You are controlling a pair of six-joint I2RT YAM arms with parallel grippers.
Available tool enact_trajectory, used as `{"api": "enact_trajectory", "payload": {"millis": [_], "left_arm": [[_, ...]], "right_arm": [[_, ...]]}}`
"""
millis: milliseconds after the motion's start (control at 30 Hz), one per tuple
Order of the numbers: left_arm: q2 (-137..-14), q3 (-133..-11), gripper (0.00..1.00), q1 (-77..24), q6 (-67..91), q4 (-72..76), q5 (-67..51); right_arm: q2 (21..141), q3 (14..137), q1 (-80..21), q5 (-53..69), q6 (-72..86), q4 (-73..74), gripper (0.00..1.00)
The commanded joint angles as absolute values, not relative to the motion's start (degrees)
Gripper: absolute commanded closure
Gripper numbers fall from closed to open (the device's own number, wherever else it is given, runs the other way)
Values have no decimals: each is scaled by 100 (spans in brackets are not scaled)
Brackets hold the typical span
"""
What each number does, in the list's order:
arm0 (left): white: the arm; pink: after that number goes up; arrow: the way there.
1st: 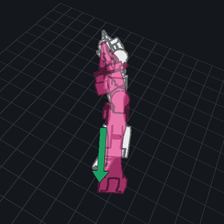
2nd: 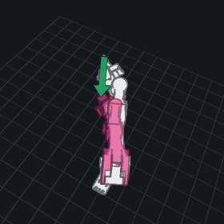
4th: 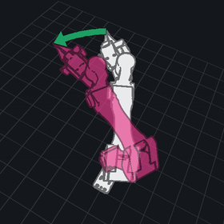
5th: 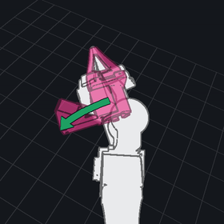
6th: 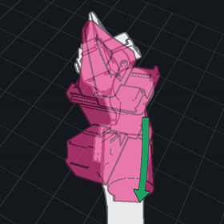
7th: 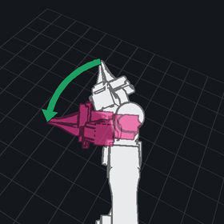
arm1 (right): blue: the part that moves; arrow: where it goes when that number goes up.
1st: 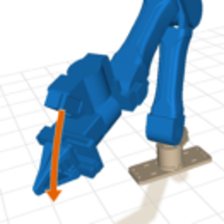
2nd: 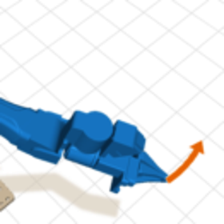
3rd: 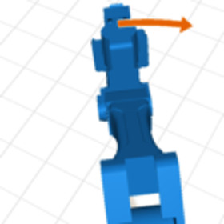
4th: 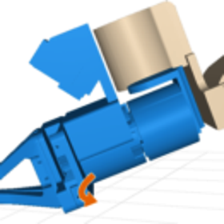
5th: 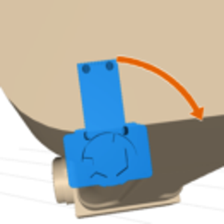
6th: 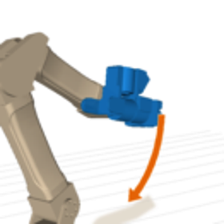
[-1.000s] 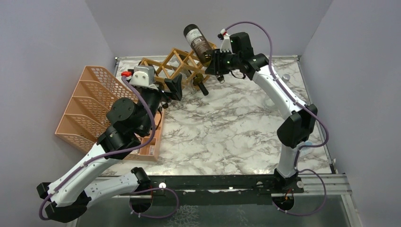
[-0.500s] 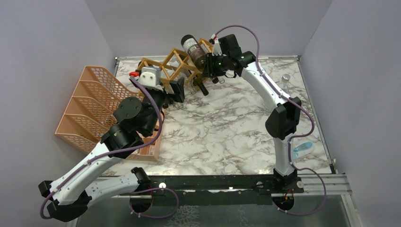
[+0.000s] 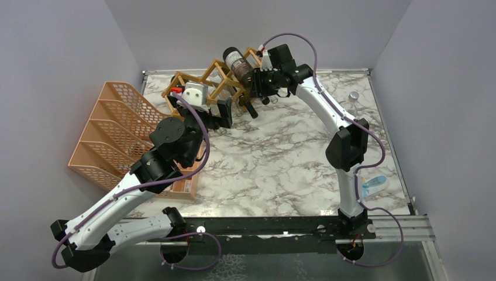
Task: Put the wine bottle on the wine rack
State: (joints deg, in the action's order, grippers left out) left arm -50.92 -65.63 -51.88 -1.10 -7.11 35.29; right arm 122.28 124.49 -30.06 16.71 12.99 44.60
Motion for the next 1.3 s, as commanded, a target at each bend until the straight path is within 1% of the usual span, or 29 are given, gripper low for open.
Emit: {"api": "enact_trajectory", "payload": {"millis": [0,167,333,633,833,967,1067,1267], "left_arm": [[-5080,-6598,1,-5186,-141,-789,3445],[-5103,-6589,1,-5191,-174,-775,3495],[-5089,-6576,1,-5186,-193,-776,3507],[-5115,-6600,1,-5186,-220,-772,3507],[-5126,-6626,1,-5186,-246,-812,3507],[-5121,-6644,1,-5191,-238,-820,3507],[-5101,-6632,1,-5190,-222,-833,3500],[-5052,-6623,1,-5186,-177,-876,3418]], "right_arm": [[12278,12839,-3050,1583,1167,3885,57],[12327,12870,-3050,1554,1244,3838,51],[12210,12724,-3047,1511,1269,3721,42],[12015,12559,-3050,1205,1251,3507,41],[11878,12500,-3043,1104,1115,3465,31],[11616,12267,-3050,829,1106,3244,24],[11350,12008,-3045,633,1107,3008,22],[10584,11354,-3039,108,1089,2672,22]]}}
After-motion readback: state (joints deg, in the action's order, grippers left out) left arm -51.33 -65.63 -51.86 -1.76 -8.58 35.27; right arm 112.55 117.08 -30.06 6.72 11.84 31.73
